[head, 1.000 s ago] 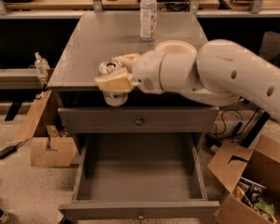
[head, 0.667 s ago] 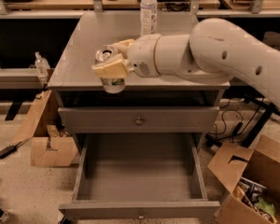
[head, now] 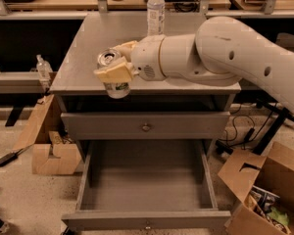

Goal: Pick 7up can from middle drawer and place on counter

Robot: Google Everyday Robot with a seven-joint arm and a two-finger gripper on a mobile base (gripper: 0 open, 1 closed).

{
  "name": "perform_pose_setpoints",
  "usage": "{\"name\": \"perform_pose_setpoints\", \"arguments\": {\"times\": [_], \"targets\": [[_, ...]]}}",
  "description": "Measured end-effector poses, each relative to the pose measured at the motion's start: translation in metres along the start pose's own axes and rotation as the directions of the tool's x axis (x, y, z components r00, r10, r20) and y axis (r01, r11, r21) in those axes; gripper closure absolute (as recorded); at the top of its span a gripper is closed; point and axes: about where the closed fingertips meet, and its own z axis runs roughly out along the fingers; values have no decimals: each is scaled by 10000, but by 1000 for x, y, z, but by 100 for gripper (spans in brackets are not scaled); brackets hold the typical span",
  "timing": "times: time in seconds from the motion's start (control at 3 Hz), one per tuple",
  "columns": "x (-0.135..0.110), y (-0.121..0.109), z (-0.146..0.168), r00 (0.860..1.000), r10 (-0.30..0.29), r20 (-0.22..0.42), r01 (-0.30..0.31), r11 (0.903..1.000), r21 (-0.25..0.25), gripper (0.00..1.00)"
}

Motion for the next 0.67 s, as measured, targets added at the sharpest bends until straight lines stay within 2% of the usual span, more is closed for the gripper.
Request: {"name": "perform_pose_setpoints", "arguments": {"times": [0.33, 0.67], "targets": [[1, -29, 2, 9993, 314, 197, -318, 9992, 240, 100], [-7, -79, 8, 9960, 788, 427, -807, 9957, 458, 100]]}}
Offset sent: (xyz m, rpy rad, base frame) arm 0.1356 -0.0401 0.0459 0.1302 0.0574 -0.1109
